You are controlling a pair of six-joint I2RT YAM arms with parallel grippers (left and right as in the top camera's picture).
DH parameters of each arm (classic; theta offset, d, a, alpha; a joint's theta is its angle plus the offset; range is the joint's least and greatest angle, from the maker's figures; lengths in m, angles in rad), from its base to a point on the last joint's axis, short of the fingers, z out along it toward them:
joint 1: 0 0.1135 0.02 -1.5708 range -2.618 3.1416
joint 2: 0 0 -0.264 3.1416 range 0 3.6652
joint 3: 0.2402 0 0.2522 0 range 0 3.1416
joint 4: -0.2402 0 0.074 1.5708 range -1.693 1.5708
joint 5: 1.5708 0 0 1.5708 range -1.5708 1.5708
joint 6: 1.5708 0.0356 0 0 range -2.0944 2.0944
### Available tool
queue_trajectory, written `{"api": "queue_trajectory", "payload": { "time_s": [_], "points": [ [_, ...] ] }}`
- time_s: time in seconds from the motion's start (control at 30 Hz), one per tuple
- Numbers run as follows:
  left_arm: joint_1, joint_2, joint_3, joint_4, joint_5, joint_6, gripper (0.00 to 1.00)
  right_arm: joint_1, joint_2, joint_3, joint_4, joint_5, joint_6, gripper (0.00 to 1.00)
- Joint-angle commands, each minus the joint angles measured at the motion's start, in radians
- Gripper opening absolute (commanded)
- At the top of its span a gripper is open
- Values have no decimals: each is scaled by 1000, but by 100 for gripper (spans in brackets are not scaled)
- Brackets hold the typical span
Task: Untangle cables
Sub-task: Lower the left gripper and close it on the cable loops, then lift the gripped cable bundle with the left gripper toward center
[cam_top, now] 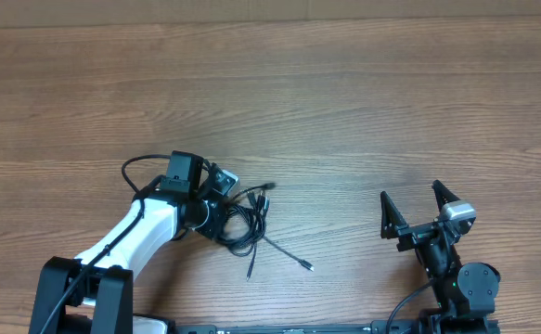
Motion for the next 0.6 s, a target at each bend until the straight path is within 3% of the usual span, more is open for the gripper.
{"api": "queue_trajectory", "payload": {
  "time_s": [0.0, 0.4, 0.57],
  "points": [
    [-6, 11, -21, -5, -26, 2, 4, 4, -8, -10, 5, 3, 0, 100],
    [-6, 10, 66, -7, -9, -29, 4, 4, -8, -10, 5, 3, 1, 100],
    [-6, 11, 111, 175, 55, -27, 4, 4, -8, -10, 5, 3, 1, 100]
  ]
}}
